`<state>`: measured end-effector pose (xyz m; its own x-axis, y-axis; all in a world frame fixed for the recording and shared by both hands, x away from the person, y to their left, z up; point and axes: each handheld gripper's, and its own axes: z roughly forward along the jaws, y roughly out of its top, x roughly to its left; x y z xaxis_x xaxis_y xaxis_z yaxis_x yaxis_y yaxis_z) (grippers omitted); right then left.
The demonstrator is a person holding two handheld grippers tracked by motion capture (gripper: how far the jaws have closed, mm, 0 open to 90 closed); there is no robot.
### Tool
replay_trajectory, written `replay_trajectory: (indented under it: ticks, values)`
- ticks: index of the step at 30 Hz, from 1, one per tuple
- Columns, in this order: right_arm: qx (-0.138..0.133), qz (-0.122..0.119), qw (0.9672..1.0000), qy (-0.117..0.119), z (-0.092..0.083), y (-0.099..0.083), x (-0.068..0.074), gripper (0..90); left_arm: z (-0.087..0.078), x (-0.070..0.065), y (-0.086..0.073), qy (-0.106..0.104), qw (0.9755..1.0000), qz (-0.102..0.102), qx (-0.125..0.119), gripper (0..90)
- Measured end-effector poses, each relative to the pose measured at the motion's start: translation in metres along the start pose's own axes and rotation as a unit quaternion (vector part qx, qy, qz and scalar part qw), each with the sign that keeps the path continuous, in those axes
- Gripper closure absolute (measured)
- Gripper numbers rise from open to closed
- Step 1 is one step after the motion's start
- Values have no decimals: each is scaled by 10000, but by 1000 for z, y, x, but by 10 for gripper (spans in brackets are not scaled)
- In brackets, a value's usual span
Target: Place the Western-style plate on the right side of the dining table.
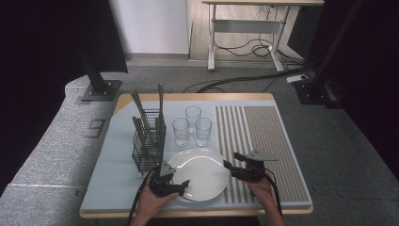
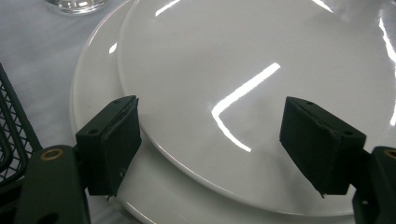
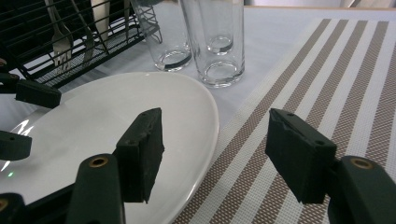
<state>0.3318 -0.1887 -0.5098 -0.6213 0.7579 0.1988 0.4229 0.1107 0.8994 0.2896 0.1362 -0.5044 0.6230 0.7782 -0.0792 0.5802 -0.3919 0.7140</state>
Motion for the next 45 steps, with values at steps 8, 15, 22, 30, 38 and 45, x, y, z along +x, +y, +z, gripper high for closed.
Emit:
replay_trajectory:
  ticks: [8,15,22,30,38,45]
  values:
    - [119,-20,9999,78,5,-2,3,379,0,-3,1,36,10000,47,-27,208]
    - [248,-70,9996,131,8,-4,5,383,1,-5,1,-21,10000,80,-20,208]
    - [324,-62,9993,158,9,-5,6,389,5,-10,1,-257,9996,132,6,220]
    - [516,-124,9986,58,12,-7,6,413,6,-11,0,-202,9997,128,40,219]
    - [678,-30,9976,109,15,-9,5,461,6,-11,0,-196,9997,131,45,219]
    - [684,106,9974,189,13,-9,1,509,7,-11,0,-178,9997,140,43,218]
